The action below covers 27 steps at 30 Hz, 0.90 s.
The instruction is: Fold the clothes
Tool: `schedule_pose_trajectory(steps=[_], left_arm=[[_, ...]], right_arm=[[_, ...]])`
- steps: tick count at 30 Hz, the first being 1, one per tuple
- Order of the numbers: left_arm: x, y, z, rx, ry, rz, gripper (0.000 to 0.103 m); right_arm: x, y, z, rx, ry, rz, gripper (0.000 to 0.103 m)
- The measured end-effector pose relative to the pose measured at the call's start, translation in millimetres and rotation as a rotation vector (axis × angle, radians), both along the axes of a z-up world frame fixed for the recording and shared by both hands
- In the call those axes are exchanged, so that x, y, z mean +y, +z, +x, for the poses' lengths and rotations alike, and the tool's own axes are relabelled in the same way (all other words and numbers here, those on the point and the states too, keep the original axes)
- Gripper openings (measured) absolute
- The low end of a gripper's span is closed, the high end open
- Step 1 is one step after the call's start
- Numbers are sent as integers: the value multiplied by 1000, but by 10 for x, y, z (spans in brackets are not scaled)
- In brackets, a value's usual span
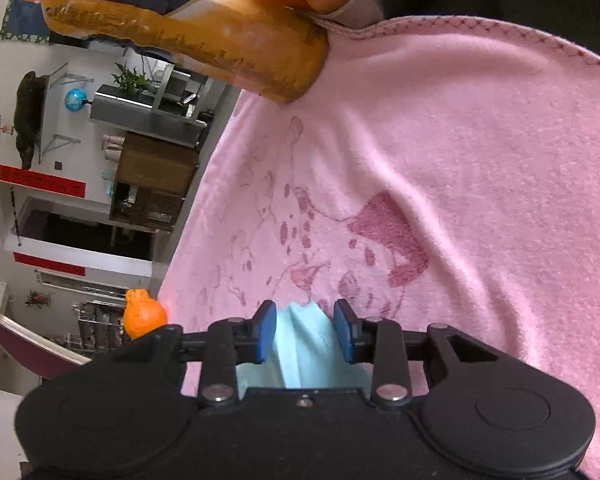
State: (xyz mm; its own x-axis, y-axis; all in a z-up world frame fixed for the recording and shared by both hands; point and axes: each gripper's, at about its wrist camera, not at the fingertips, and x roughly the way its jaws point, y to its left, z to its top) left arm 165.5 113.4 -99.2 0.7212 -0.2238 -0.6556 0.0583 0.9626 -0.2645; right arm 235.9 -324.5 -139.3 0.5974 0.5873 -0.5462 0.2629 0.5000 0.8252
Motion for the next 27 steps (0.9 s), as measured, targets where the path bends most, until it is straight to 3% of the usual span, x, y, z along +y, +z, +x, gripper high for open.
schedule_pose_trajectory(steps=[3,6,12,15,19,23,27], left_arm=[[-15,-154,92,76,59,50,9],[60,-193,109,92,105,25,11],[14,-204,77,75,116,63,12],[27,-195,59,76,124,51,12],[19,-196,57,75,125,51,12],[27,-199,56,76,125,45,12],[33,-200,57,77,125,41,12]], right_arm=[[-8,-83,40,8,-14,26,25],[-24,-127,46,0,-43,13,1],[-59,121,-95,-124,-89,-128,0],[-131,171,-155,-130,-119,-168,0],[-161,117,-196,-91,-126,-160,1],[-132,69,-163,-75,-112,-121,15],[-103,20,-130,-60,-98,-81,17]])
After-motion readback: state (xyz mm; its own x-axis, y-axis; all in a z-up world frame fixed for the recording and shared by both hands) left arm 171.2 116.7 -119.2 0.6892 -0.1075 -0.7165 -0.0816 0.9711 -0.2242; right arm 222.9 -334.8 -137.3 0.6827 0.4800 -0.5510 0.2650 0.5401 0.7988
